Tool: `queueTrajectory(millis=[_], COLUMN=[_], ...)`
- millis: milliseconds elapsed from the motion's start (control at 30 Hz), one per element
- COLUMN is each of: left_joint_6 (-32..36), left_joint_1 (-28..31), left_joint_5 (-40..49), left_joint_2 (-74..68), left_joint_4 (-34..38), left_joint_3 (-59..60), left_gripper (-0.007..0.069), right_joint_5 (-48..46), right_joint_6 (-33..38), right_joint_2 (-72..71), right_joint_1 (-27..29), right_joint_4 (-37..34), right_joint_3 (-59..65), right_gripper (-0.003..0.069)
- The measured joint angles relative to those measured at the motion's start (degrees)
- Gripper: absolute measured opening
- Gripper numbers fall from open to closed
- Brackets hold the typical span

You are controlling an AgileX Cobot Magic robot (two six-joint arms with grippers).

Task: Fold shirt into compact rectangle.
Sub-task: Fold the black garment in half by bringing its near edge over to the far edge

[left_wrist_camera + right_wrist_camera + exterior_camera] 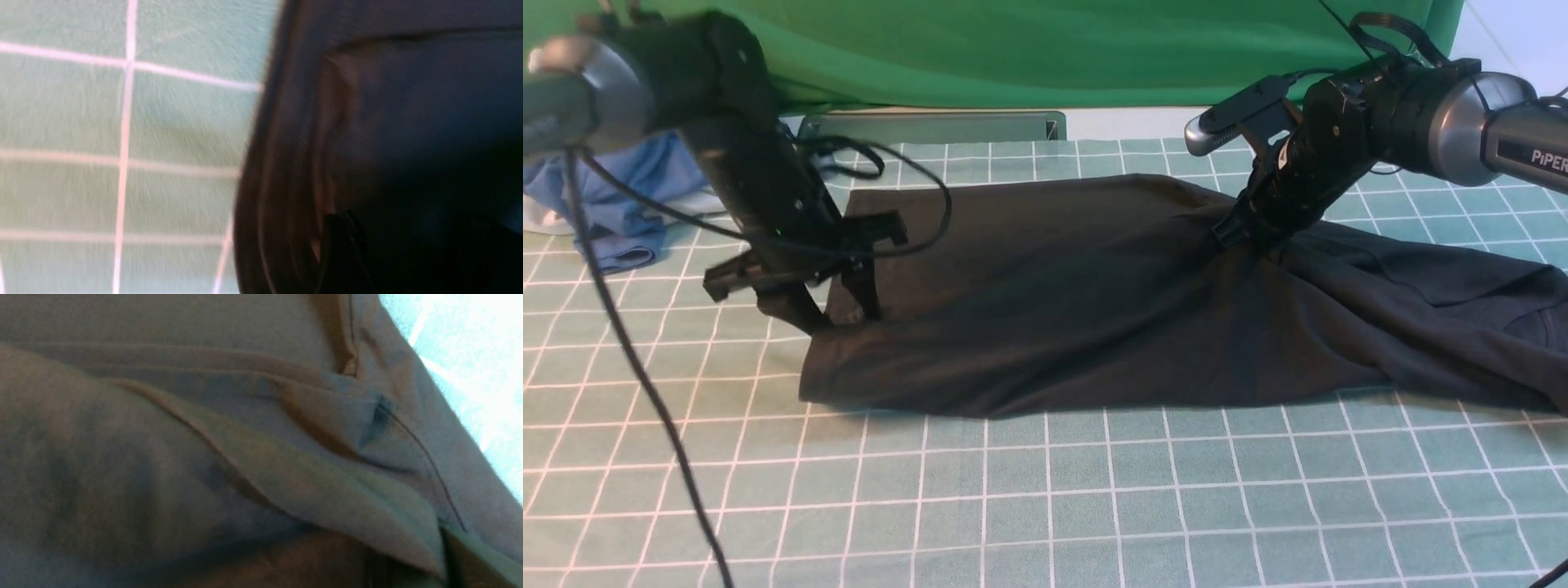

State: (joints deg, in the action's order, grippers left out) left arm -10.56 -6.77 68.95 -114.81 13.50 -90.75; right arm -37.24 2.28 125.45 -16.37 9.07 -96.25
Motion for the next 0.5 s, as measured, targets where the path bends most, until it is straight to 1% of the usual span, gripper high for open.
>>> queueTrajectory(millis=[100, 267, 400, 500], left_joint_6=[-0.71, -0.98, -0.93, -0.93], left_joint_1=[-1.44, -3.76, -4.15, -3.99], left_joint_5=[0.23, 0.34, 0.34, 0.46], left_joint_2=[1.96, 1.08, 0.86, 0.91], left_joint_4=[0.93, 1.59, 1.37, -0.83], left_joint_3=[3.83, 9.46, 10.13, 8.63], left_gripper=[0.0324, 0.0324, 0.0324, 0.0324], right_joint_5=[0.16, 0.48, 0.51, 0.54], right_joint_6=[-0.19, -1.64, -1.82, -1.84], right_joint_2=[0.0, 0.0, 0.0, 0.0], right_joint_1=[0.0, 0.0, 0.0, 0.0], right_joint_4=[0.06, 0.0, -0.13, -0.13], right_joint_3=[0.0, 0.0, 0.0, 0.0], right_gripper=[0.01, 0.0101, 0.0102, 0.0106])
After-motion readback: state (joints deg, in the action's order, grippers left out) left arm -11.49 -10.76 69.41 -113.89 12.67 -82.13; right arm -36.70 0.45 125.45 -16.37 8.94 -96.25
